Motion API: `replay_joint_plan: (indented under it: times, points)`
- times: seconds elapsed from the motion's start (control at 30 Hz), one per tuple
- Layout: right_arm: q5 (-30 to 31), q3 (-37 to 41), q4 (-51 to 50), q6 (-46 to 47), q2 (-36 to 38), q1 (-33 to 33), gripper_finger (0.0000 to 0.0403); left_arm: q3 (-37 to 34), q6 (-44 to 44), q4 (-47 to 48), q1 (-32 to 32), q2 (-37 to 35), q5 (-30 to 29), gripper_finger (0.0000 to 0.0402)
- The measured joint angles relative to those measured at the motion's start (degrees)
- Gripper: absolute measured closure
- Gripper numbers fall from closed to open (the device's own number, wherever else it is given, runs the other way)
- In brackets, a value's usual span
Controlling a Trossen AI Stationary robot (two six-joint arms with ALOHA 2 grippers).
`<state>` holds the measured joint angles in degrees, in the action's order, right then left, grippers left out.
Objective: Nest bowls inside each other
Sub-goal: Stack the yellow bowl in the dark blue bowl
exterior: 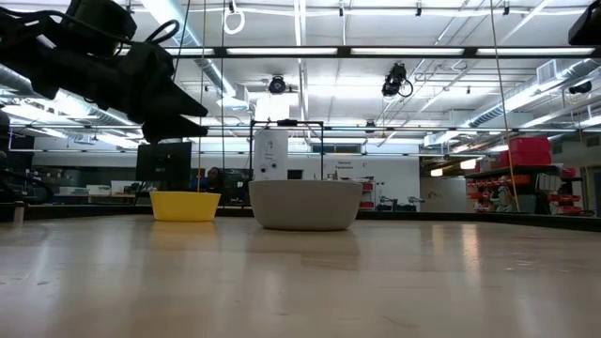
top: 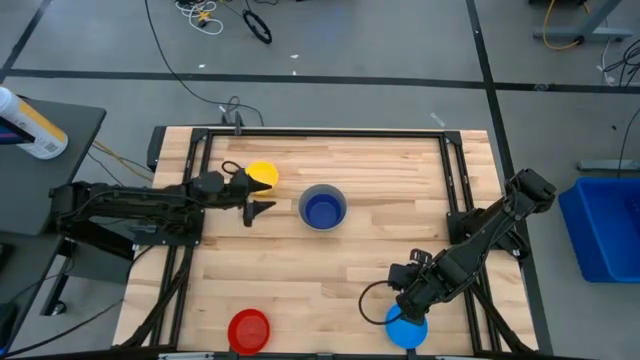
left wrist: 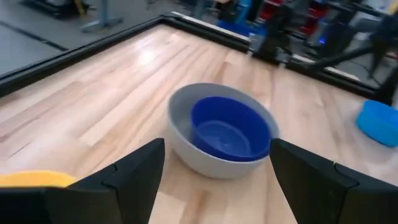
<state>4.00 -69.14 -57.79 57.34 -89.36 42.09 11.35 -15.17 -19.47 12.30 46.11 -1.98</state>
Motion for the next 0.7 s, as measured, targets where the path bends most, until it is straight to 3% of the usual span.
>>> replay_joint_plan:
  times: [0.13, 0.3, 0.43, 0.7]
  points:
    - [0.0, 0.0, -0.27, -0.7, 0.0, 0.01, 0.0208, 0.3, 0.54, 3.17, 0.12, -0.02, -6.46, 0.0101]
    - [-0.04, 0.0, -0.62, -2.05, 0.0, -0.01, 0.021, 4.8, 3.13, 16.89, 1.48, 1.72, -11.7, 0.0114]
    - [-0.04, 0.0, -2.97, -3.0, 0.04, 0.01, 0.021, 11.1, 2.57, 26.59, 3.09, 5.76, -11.66, 0.0137]
    - [-0.05, 0.0, -4.76, -2.53, 0.04, 0.07, 0.0211, 23.6, 3.61, 40.36, 5.84, 20.8, -6.68, 0.0163]
